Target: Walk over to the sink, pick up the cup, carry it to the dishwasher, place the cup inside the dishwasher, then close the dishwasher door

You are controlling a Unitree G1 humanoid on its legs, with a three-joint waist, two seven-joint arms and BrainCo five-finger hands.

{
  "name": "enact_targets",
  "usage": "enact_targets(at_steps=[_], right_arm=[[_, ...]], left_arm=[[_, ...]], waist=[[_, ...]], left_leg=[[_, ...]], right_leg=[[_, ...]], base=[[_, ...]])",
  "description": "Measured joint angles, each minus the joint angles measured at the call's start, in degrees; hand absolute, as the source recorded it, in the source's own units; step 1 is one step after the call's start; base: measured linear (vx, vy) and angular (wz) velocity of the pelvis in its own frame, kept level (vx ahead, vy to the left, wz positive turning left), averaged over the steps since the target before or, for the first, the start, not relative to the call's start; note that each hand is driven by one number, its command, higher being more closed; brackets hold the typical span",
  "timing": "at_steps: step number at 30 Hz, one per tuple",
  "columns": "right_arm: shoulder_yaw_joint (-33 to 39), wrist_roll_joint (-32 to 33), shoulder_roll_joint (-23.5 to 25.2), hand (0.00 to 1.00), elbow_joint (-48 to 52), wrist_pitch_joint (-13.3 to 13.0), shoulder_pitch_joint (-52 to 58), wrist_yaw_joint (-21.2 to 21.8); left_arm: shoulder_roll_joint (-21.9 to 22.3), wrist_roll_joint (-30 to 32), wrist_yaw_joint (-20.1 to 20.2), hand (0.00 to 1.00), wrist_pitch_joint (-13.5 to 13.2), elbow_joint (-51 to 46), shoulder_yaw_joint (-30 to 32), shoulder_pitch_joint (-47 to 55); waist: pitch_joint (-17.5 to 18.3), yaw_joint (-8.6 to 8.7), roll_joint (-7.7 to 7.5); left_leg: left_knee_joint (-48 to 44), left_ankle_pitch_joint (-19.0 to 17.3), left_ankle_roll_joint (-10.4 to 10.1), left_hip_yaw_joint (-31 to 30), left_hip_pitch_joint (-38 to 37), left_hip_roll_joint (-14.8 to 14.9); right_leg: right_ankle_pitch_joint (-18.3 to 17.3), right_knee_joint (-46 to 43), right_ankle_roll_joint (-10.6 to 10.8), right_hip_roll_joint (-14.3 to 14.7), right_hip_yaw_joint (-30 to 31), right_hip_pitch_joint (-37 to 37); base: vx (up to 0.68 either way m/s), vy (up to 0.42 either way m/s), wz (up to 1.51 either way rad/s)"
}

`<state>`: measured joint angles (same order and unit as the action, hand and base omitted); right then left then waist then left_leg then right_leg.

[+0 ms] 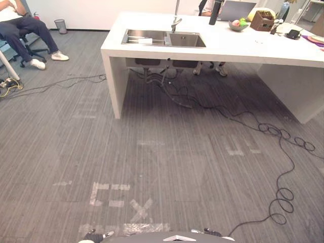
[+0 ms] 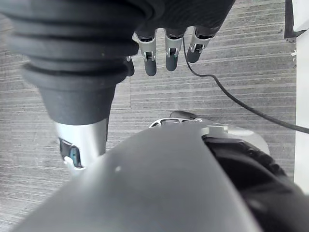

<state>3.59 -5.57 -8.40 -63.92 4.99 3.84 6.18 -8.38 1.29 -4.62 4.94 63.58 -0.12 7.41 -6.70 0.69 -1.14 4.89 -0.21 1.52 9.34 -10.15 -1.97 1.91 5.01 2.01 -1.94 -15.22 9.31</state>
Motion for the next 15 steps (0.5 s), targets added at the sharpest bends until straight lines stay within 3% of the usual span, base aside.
enact_targets(at_steps=[3, 15], right_arm=[[0.0, -2.3, 0.23, 0.0, 0.0, -0.09, -0.06, -1.87], [-0.29, -3.8, 0.1, 0.0, -0.14, -2.26, -0.62, -1.22]], left_arm=[[-0.01, 0.0, 0.09, 0.0, 0.05, 0.0, 0.0, 0.0], [-0.06, -1.5, 0.61, 0.0, 0.15, 0.09, -0.01, 0.15]], waist=[[0.02, -0.05, -0.02], [0.05, -0.09, -0.09]], left_leg=[[0.0, -0.02, 0.04, -0.09, 0.03, -0.06], [0.0, 0.27, 0.5, -1.44, 0.15, -0.54]], right_leg=[[-0.09, 0.0, 0.11, -0.05, -0.28, 0.01], [-0.06, -0.01, 0.07, -0.42, -1.49, 0.03]], base=[[0.01, 0.001, 0.01], [0.01, 0.004, 0.05]])
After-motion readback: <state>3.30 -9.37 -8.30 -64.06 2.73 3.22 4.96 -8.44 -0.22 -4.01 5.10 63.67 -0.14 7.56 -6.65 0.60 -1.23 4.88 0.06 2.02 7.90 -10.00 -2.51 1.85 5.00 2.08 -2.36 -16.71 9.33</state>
